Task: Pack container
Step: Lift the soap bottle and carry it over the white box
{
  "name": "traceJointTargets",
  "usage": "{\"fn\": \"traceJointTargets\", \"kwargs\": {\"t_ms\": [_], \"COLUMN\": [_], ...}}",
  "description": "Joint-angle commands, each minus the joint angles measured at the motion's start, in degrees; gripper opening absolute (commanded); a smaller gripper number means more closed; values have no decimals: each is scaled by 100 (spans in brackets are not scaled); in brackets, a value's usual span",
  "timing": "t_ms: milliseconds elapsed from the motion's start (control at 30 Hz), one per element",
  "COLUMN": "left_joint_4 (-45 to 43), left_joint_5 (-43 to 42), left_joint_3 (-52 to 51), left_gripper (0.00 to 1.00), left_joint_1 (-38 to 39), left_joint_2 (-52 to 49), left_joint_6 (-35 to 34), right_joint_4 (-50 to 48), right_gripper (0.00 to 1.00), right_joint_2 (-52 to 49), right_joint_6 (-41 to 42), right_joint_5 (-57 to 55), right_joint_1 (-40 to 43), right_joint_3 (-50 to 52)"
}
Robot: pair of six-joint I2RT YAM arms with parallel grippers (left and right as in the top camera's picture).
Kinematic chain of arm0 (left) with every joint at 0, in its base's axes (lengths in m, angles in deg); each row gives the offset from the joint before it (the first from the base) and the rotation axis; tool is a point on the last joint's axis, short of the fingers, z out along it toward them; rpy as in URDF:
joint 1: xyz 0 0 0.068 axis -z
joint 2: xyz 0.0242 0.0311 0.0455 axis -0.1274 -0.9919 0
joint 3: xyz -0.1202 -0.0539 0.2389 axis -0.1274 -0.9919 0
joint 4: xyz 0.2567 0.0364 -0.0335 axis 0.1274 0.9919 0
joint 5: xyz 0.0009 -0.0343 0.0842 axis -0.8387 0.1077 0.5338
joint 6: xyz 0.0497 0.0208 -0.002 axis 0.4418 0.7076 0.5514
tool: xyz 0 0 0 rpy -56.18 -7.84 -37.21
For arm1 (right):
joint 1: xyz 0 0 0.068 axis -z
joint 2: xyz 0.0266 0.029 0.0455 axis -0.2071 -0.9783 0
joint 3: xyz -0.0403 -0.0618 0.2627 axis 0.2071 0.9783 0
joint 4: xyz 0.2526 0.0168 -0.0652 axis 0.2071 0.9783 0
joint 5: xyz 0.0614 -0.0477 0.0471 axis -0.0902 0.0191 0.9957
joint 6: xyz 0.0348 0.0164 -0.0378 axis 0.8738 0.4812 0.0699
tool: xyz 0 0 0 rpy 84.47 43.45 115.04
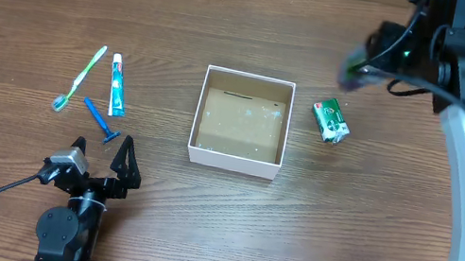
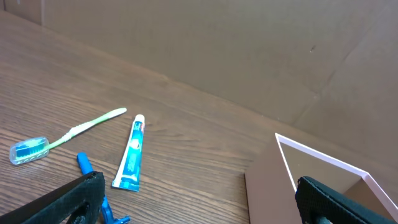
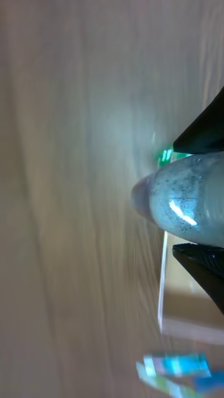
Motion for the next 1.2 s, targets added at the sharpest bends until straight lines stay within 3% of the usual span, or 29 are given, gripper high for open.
{"fn": "traceJointTargets", "kwargs": {"t_ms": [0,167,600,1167], "left_joint_4": [0,0,0,0], "left_joint_5": [35,35,35,35], "left_joint_3": [-20,-20,-20,-20], "left_gripper": [100,100,100,100], "left_joint_1": [-44,-44,-44,-44], "left_joint_2": [42,42,42,44], "left_joint_6": [136,136,136,136], "right_joint_4": [-146,-380,-791,-1698], "right_gripper": [43,43,43,43], "right_joint_2": [341,177,-1119,-2310], "right_joint_6": [391,868,1628,1902], "right_joint_5": [575,363,-1875,-2243], "right_joint_1": [-516,-1287,-2645,-2949], "right_joint_3": [-240,-157,-94,-94]}}
